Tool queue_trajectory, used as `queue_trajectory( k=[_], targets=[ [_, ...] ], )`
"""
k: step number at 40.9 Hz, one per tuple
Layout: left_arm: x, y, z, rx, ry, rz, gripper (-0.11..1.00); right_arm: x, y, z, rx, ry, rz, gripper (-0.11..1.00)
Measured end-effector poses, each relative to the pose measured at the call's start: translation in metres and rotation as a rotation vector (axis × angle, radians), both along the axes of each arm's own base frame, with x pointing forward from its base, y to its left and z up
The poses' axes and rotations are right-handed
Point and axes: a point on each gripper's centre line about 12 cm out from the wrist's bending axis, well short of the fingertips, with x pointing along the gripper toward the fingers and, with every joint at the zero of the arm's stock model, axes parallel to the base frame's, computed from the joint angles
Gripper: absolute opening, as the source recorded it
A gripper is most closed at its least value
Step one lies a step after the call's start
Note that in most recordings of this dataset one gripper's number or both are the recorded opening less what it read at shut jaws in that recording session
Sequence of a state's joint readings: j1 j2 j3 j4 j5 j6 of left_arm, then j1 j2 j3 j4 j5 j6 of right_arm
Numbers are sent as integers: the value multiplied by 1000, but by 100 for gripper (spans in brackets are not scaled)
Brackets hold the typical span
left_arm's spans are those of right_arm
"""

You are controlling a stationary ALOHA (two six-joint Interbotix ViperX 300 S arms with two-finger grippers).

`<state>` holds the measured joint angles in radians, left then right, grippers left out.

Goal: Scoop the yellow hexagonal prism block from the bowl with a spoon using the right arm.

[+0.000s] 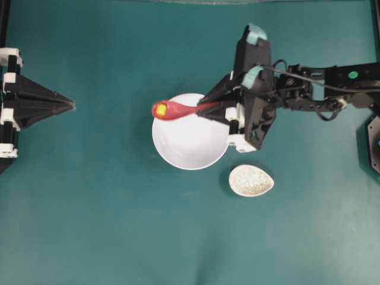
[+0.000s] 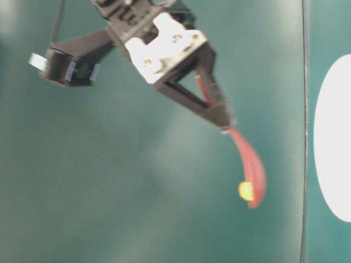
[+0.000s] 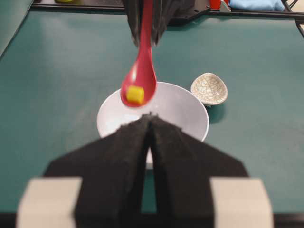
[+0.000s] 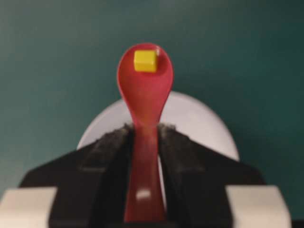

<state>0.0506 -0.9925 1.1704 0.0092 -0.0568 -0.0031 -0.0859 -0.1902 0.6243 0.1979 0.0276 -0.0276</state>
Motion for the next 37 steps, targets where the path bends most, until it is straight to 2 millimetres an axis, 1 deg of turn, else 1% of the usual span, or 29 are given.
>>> queue_trajectory(
  k=[10, 19, 28, 37],
  targets=[
    [0, 0, 0, 0, 0, -2, 4, -7, -1, 30, -80, -144, 11, 25],
    [0, 0, 0, 2, -1, 0, 4, -19, -1, 50, -123, -260, 10, 25],
    [0, 0, 0, 2, 0, -2, 4, -30, 0, 55, -128, -285, 8, 25],
    [0, 0, 0, 0, 0, 0, 4, -31, 0, 56, -131, -290, 9, 25]
  ],
)
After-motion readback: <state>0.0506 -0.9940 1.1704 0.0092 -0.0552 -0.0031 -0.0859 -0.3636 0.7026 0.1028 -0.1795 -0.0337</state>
